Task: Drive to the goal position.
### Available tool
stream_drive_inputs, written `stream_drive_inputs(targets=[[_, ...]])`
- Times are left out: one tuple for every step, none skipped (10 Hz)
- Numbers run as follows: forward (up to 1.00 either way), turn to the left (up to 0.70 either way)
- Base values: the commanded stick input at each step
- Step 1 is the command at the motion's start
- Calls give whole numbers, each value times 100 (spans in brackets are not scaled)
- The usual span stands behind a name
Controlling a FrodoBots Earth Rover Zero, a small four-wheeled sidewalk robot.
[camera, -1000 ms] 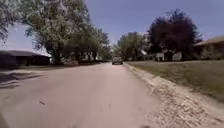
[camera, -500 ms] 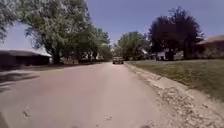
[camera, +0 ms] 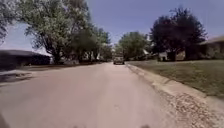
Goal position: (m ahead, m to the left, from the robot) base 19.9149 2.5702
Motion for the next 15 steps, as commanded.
stream_drive_inputs(targets=[[70,0],[70,0],[70,0],[70,0],[70,0],[70,0],[70,0],[70,0],[70,0],[70,0],[70,0],[70,0],[70,0],[70,0],[70,0]])
